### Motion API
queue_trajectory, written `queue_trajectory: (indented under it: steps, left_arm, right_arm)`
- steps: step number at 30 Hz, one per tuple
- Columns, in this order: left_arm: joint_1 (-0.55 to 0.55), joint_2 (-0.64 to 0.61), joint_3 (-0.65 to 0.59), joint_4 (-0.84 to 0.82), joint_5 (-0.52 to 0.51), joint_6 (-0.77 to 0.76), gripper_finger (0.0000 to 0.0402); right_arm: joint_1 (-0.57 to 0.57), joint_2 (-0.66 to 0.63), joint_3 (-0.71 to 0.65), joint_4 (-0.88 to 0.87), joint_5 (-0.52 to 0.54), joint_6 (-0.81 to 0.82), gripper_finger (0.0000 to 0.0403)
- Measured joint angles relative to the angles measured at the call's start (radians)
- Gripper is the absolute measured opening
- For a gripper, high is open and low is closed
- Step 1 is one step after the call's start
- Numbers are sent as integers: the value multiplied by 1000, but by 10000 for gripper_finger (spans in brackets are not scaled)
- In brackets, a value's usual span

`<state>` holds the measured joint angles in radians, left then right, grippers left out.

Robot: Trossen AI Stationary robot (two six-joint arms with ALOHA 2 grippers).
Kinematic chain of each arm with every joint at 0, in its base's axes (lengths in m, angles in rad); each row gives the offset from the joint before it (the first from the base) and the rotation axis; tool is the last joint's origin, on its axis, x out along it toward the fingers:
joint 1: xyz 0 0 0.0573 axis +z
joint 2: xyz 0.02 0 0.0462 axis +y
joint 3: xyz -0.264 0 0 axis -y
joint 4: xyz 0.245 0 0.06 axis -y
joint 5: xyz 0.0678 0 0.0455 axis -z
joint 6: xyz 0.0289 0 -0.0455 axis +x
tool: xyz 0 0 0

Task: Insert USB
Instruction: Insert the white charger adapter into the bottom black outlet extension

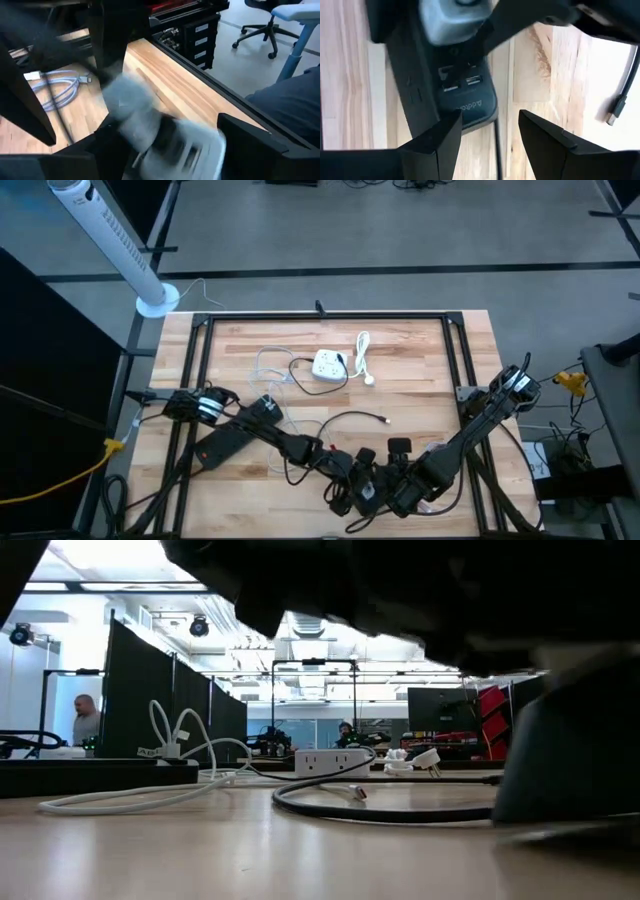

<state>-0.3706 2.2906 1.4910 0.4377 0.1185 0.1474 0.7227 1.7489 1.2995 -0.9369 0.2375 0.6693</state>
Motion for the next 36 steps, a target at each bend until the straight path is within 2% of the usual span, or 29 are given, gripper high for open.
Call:
queue_trajectory:
  steps: [3,6,11,14,20,28,36]
  left_arm:
    - [1,11,0,-11,0,0,235]
    - [3,11,0,-22,5,-1,149]
    - [13,11,1,-30,2,-3,150]
    - [20,0,1,-68,-48,-18,150]
    - [36,-37,1,-163,-104,-18,150]
    - [44,-67,3,-319,-261,-21,150]
    - [54,-72,-11,-364,-383,-84,150]
  right_arm:
    - [1,0,0,1,-10,0,181]
    - [2,0,0,3,-33,-4,181]
    - [5,0,0,11,-81,-13,181]
    - [9,0,0,13,-125,-12,181]
    - [28,0,0,13,-135,1,181]
    - [51,0,3,7,-141,54,181]
    - [104,-4,16,-90,-131,138,181]
